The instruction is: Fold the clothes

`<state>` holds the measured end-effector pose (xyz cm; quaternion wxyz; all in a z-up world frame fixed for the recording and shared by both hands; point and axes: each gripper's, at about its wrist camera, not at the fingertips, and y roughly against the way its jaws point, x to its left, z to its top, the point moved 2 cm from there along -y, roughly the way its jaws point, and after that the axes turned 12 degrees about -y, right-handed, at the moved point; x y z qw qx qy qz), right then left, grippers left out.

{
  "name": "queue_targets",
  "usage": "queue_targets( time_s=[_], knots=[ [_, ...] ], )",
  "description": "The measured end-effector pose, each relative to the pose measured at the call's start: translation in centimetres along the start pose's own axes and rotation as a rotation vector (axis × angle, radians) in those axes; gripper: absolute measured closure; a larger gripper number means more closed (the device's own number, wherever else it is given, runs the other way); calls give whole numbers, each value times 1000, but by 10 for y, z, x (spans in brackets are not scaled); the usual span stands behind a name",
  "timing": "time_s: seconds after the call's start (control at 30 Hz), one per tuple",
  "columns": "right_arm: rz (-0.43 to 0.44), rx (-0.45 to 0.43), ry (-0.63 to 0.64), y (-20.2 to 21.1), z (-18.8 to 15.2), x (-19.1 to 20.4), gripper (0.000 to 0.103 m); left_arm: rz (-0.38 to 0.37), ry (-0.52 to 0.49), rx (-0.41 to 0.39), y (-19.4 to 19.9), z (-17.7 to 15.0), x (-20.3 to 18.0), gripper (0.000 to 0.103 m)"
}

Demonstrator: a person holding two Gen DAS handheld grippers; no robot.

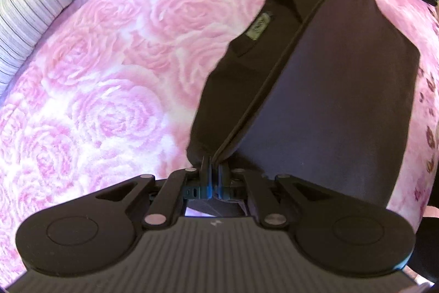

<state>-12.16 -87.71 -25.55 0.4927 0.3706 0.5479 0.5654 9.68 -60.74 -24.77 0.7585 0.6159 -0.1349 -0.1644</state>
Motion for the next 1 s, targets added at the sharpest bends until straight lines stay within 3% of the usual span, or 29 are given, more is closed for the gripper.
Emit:
queue_targets(
  time_s=[0.27,0.43,0.53,0.67,0.7,0.8,0.87,0.93,1.0],
  knots=[
    [28,-20,-108,-50,16,-31,101,4,103,35,-42,-3,28,92],
    [79,-95,-386,-60,5,-49,100,2,202,-16,-47,-13,35,90],
    [82,-111,-468,-64,-3,-52,96,21,286,-80,-36,-23,41,68],
    [32,-195,-645,-51,-11,-65,73,-18,457,-208,-8,-45,56,58],
    [38,-226,-721,-46,-15,-72,65,-20,482,-226,-3,-50,58,58],
    [75,-314,-955,-31,-30,-92,60,-31,565,-289,11,-65,59,58],
    [95,-346,-1077,-24,-40,-99,58,-99,677,-359,14,-78,65,58],
    [108,-347,-1115,-23,-43,-96,58,-169,767,-410,14,-86,70,58],
    [116,-343,-1127,-23,-44,-89,57,-139,751,-408,17,-85,67,58]
  ],
)
